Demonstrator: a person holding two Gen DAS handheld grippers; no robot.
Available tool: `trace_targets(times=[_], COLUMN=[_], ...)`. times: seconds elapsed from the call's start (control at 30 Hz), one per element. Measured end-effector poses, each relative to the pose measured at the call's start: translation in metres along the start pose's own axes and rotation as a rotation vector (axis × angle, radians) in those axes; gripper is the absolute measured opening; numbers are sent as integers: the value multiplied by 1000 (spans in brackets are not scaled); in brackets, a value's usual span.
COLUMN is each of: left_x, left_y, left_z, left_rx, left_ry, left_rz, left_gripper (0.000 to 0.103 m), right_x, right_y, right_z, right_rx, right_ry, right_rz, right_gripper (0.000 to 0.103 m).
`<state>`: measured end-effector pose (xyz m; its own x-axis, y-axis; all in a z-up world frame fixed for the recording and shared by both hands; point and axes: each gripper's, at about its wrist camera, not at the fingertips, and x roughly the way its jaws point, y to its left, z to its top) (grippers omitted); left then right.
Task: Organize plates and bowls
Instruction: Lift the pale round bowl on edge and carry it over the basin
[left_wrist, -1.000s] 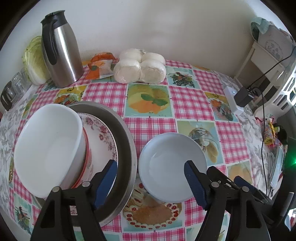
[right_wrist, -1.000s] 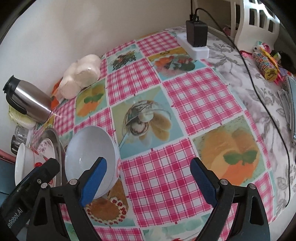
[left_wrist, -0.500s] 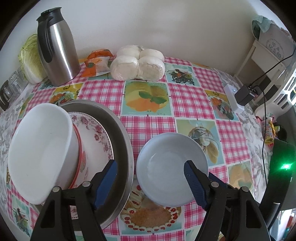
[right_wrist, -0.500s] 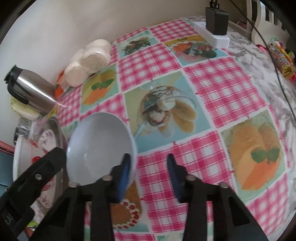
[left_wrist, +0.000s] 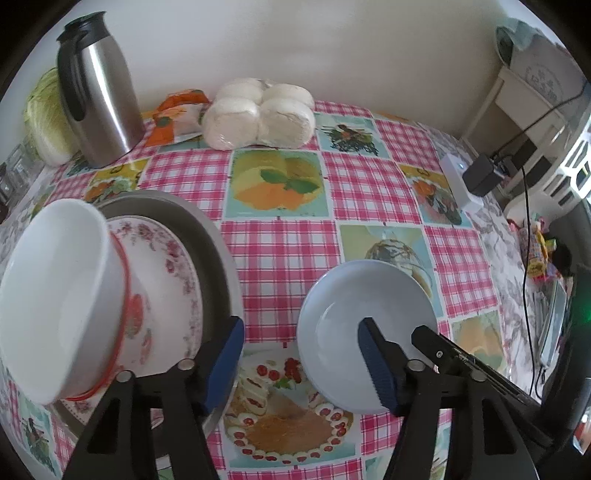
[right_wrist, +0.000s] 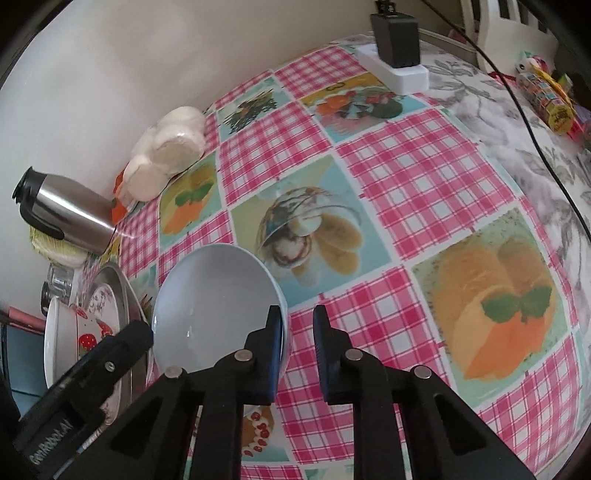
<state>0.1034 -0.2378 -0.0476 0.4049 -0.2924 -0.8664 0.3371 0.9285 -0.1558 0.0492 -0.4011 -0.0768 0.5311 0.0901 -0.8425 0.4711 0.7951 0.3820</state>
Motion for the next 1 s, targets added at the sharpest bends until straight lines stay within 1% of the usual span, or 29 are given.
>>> trace_targets(times=[0.03,0.1,0.13,0.17,0.2,0.27,0.43,0.5,0.57,0.63,0.73,0.83,0.87,1.0], left_x=[3,8,11,15,18,24,36,41,44,48,48,47,46,39], left_y=[-2,-4,-5,-5,-6,-7,-10,-11,-10,-10,-8,-8,-8,-8], left_z=[0,-1,-1,-1,-2,-2,-4,-5,-6,-7,-7,-6,-6,-3], left_rx=[7,13,11,6,6,11,24,26,26,25,18,18,20,16], left_ry=[2,6,9,15,19,29,51,51,49,52,46,41,39,20], left_rz=[0,0,-3,-6,-6,-6,-6,6,18,22,10,-5,-7,-11], left_gripper=[63,56,48,43,43,36,25,23,18,16,14,12,11,11], right_x=[0,-1,0,0,1,1,8,11,14,16,19,22,23,24], right_y=[-1,-3,-4,-4,-4,-5,-6,-5,-3,-2,-1,0,0,0], right_z=[0,0,0,0,0,-1,-2,-3,-3,-4,-4,-5,-5,-6], right_rx=[3,5,10,12,15,17,23,22,12,7,4,6,6,16], right_ry=[-1,2,3,5,6,8,24,30,36,42,50,60,60,66], right_rz=[-3,-4,0,2,2,0,-4,-6,-10,-11,-7,20,15,18], right_gripper=[18,18,18,18,18,18,18,18,18,18,18,13,13,13])
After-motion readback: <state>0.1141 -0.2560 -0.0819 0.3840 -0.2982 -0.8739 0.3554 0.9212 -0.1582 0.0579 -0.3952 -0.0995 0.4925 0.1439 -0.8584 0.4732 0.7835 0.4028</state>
